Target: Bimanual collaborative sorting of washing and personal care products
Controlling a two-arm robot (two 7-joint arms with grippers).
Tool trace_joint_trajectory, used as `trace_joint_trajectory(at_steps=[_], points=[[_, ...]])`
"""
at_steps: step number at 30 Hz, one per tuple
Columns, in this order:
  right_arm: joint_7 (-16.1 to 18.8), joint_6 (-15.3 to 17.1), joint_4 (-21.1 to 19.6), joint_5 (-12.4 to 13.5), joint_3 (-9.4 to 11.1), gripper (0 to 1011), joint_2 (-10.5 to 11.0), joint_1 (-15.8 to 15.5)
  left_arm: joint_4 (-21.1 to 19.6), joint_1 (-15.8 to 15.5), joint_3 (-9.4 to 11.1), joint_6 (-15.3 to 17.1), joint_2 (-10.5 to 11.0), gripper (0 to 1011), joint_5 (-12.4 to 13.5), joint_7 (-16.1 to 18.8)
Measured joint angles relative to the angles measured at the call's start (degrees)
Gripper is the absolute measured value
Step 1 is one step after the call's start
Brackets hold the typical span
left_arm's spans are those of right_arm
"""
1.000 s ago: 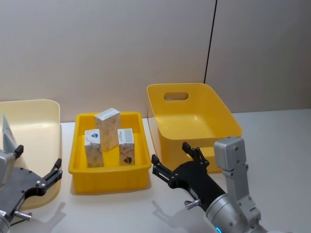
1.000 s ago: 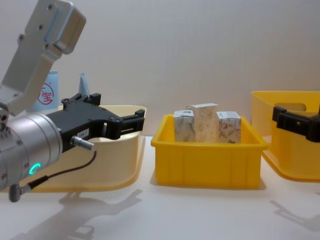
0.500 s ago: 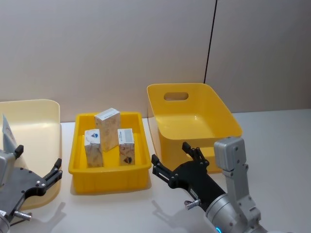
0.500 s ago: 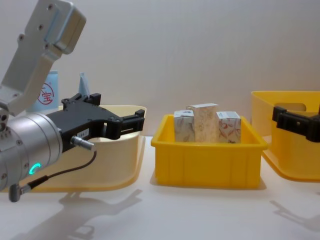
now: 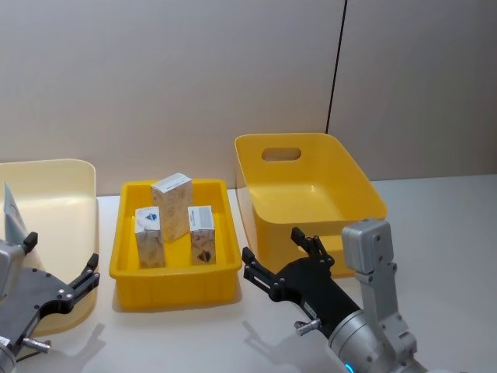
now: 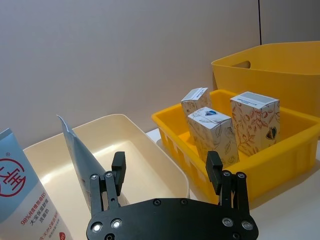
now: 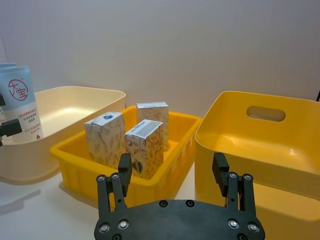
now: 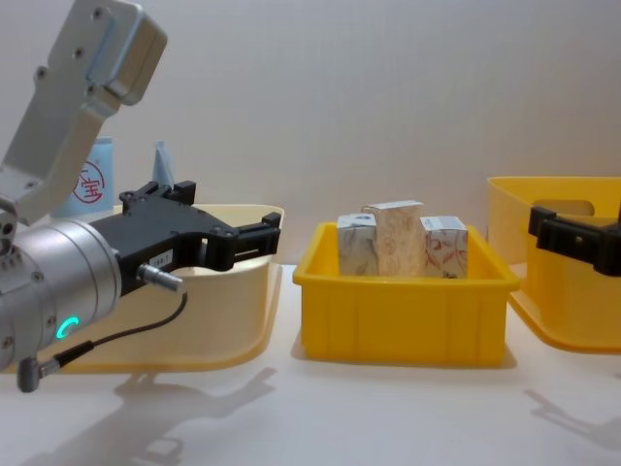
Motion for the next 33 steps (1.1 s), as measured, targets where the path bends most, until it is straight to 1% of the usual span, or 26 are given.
trace_joint_trajectory(at_steps=[19, 24, 29, 30, 33], points=[[0.0, 0.0, 0.0, 0.0, 0.0, 1001, 0.0, 0.0, 0.0, 0.0, -0.1, 0.0, 0.0, 1000, 0.0, -0.1], [0.0, 0.0, 0.0, 0.0, 0.0, 1001, 0.0, 0.0, 0.0, 0.3, -0.7, -0.3, 0.6, 1000, -0.5, -0.9], [0.0, 0.0, 0.0, 0.0, 0.0, 1001, 0.0, 0.0, -0.8, 1.6, -2.4, -1.2, 1.9, 1000, -2.1, -2.2], [0.0, 0.0, 0.0, 0.0, 0.0, 1001, 0.0, 0.0, -0.8, 1.6, -2.4, -1.2, 1.9, 1000, -2.1, -2.2], [0.0, 0.0, 0.0, 0.0, 0.0, 1001, 0.0, 0.0, -1.6, 2.7, -3.5, -1.7, 2.4, 1000, -3.0, -2.6]])
